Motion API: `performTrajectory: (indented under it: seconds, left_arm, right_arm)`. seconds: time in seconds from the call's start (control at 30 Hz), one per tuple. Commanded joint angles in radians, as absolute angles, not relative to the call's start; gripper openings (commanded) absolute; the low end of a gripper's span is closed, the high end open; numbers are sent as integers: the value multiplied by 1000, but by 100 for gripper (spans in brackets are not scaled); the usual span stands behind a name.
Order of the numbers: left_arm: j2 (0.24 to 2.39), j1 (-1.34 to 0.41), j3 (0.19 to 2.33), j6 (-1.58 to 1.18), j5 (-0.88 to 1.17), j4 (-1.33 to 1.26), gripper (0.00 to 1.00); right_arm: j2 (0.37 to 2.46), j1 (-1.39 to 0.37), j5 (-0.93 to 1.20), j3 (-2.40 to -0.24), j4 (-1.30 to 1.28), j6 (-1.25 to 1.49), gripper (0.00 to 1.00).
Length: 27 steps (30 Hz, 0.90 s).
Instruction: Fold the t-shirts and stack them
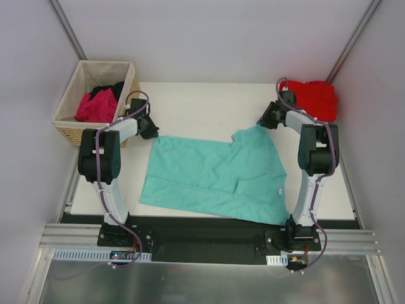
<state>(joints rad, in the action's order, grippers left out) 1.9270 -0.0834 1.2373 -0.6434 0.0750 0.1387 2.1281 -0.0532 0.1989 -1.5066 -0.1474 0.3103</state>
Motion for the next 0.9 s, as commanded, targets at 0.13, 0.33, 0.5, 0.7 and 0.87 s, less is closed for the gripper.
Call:
performTrajectory:
  seconds: [0.13,0.33,0.5,0.7,0.87]
  left_arm:
    - [1910,-78,1253,-638,81,137,0]
    - [1910,-78,1253,-637,78,137,0]
    - [1907,-78,1256,-627,84,135,0]
    - [1891,-78,1276,-607,95,130,0]
    - [1847,-78,1284,-598,106,126,0]
  right_arm:
    - [2137,-58,204,-1516,-167,318,20]
    - [2138,-58,199,-1513,-178,319,1]
    - [2134,-60,193,-1512,-179,319,1]
    - [2105,-58,198,-1532,-181,304,1]
    - [2023,-66,212,-1514,-187,291,1]
